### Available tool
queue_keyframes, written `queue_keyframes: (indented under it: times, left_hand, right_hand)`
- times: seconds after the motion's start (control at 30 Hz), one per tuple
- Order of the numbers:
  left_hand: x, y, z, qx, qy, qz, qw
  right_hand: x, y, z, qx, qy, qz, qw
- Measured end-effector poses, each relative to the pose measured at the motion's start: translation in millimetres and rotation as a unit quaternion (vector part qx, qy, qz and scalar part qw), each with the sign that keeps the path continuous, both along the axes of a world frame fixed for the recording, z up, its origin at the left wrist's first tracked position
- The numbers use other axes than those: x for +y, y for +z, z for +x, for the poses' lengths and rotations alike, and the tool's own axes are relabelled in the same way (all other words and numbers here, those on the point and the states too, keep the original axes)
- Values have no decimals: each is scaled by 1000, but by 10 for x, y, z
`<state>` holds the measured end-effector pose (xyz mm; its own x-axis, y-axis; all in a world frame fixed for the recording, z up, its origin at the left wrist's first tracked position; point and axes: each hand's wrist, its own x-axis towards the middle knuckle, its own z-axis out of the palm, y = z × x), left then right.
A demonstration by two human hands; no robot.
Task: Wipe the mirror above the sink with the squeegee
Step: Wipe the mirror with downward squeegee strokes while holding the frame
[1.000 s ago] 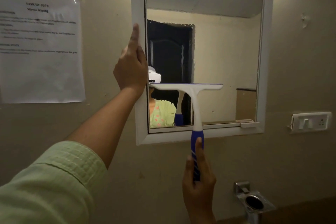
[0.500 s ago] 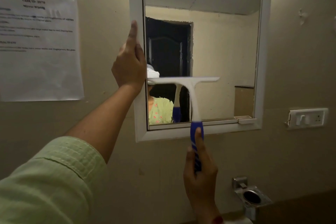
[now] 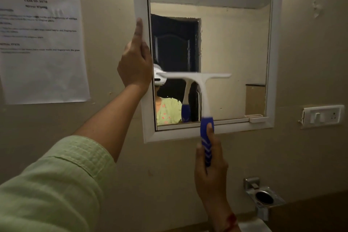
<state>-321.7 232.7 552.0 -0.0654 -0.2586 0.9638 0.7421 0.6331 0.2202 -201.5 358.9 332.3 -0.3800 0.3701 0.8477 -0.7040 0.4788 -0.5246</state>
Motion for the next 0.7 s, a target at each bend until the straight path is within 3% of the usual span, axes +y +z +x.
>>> queue_keyframes:
  times: [0.13,0.33,0.57,0.7]
  left_hand:
    - [-2,0,19,-3,-2,2,1000]
    - [14,-25,36,-3,16,-5,1000]
    - [8,-44,60,-13,16,-7,1000]
    - [5,-53,78,-13,22,-5,1000]
  right_hand:
    - [14,241,-75,37,1,15,999]
    - [-39,-418,-29,-48,-41,24,998]
    - [-21,73,-74,11,-8,16,1000]
    - [-13,-276,-40,-10,-25,21,999]
